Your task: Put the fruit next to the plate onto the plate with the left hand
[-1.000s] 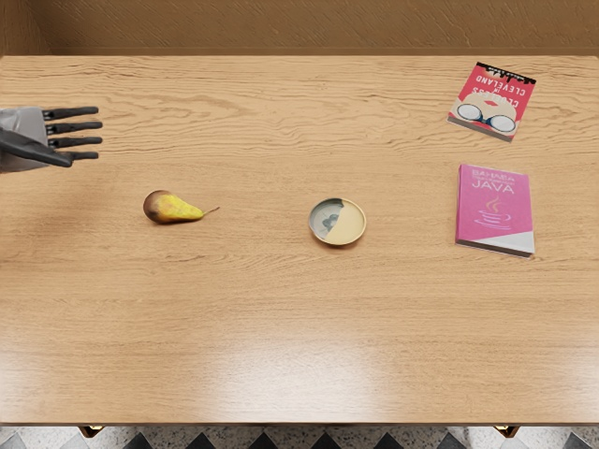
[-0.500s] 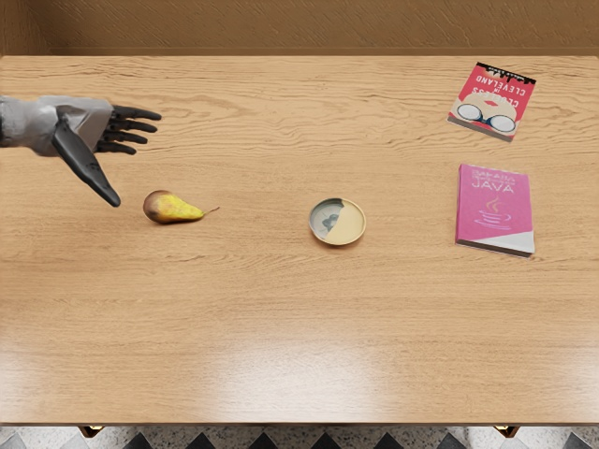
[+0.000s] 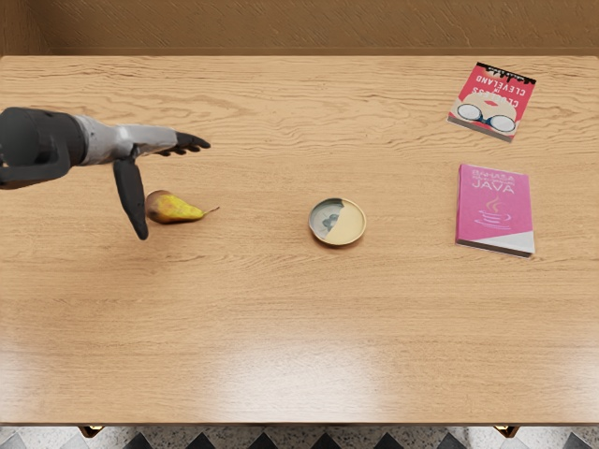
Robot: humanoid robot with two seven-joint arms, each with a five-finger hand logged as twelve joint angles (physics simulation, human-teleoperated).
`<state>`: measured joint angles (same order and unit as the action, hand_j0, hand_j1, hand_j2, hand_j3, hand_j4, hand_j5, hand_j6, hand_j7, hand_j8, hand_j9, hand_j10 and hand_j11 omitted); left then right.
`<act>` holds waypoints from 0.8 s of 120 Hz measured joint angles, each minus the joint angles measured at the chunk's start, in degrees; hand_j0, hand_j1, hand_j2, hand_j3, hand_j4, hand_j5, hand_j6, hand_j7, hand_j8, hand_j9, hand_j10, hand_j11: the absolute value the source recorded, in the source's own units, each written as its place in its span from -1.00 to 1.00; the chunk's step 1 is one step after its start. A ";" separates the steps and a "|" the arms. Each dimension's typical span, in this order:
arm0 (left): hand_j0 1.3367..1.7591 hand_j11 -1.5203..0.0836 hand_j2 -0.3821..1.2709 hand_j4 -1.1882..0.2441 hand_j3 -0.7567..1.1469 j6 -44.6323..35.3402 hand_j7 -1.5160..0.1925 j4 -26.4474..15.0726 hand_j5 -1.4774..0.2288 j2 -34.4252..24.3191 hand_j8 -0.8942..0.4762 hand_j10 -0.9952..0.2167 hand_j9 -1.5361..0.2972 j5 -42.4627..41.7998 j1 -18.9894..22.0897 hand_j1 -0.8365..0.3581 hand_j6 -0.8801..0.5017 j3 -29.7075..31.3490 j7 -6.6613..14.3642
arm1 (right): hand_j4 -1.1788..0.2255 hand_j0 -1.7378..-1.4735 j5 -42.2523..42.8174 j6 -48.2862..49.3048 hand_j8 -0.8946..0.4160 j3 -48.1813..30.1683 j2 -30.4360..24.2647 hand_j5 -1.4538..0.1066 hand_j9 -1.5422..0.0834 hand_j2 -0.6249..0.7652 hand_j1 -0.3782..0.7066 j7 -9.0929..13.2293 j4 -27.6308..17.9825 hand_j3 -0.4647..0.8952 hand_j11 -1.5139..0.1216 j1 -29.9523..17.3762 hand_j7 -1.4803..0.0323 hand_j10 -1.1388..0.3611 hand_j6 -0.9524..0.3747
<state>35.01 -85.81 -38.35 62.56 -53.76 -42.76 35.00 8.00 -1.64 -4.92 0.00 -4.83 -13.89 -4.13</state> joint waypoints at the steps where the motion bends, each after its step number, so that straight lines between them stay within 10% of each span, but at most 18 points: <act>1: 0.52 0.83 -0.53 0.60 -0.20 0.00 0.72 -0.03 0.67 0.01 0.25 0.58 0.62 0.27 -0.01 0.91 0.21 0.19 0.00 | 0.66 -0.40 0.00 0.00 0.34 0.00 0.00 0.84 0.87 -0.11 -0.91 0.00 0.00 -0.32 0.83 0.00 0.93 0.50 0.41; 96: 0.52 0.84 -0.53 0.60 -0.20 -22.30 0.72 0.33 0.68 4.51 0.25 0.58 0.62 11.59 0.45 0.91 0.21 10.84 0.00 | 0.66 -0.40 0.00 0.00 0.34 -0.01 0.00 0.84 0.87 -0.11 -0.91 0.00 0.00 -0.32 0.83 0.00 0.93 0.50 0.41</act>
<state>12.71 -85.48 -33.84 74.15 -53.31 -31.92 35.00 8.00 -1.64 -4.93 0.00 -4.83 -13.89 -4.13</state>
